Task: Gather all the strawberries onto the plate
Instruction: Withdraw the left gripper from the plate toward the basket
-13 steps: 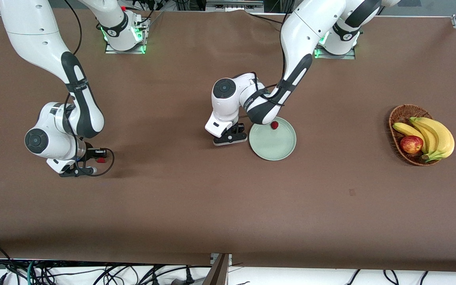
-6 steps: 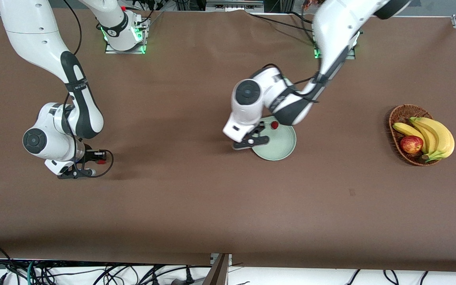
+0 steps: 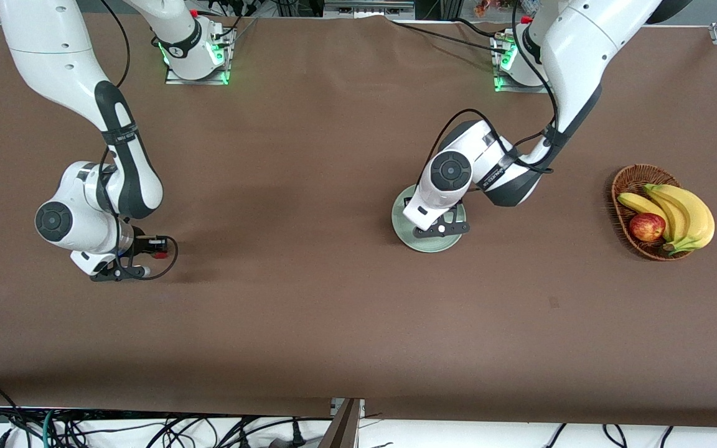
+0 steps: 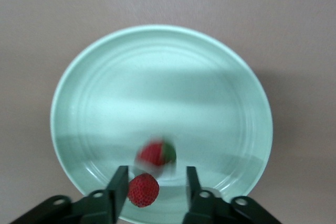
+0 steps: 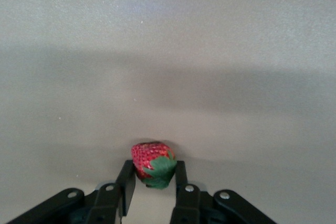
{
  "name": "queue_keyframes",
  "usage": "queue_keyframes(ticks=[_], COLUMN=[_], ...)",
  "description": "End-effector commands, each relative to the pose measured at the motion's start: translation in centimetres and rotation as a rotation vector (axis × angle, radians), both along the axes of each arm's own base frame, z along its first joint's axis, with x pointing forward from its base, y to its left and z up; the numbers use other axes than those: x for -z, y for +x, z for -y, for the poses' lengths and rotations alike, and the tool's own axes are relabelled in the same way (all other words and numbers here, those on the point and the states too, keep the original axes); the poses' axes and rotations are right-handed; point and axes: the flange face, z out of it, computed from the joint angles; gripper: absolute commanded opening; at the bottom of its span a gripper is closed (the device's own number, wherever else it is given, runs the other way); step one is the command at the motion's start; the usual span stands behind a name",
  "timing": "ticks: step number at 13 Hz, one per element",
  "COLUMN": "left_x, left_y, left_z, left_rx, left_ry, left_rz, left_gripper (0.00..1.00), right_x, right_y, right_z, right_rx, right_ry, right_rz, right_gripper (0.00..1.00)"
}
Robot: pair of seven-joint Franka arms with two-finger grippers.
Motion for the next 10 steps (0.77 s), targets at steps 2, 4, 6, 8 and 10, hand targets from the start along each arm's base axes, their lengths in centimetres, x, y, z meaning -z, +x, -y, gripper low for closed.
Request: queue_keyframes(ticks=[2,4,6,8,10], left_x=[-0.8,-3.8,-7.5,-9.6,-10.8], left_y=[0.2,1.6,3.0,4.5,5.6], left_z=[-0.4,-2.8,-5.9,-9.8,-13.3], left_rx=[0.031,0.032,0.036,0.034,0.064], left_ry=[0.003,0.013,-0.012,-0.040,-0.078], left_rz=[0.014,0.028,0.038,0.037,0.035], left_gripper=[1.00,1.00,1.00,1.00,1.00], right_x=[0.3,0.2,0.6,0.6,0.8], right_y=[1.0,1.3,1.2,1.5,1.7], right_z=[-0.2,-0.3,-0.3,-0.3,-0.3], right_rx=[-0.002,-0.001,0.018,0.022,0.013], right_ry=[0.019,0.019,0.035,0.037,0.035], right_rz=[0.020,0.025,0.023,0.036,0.046], right_gripper=[0.35,0.34,0.47,0.52,0.52])
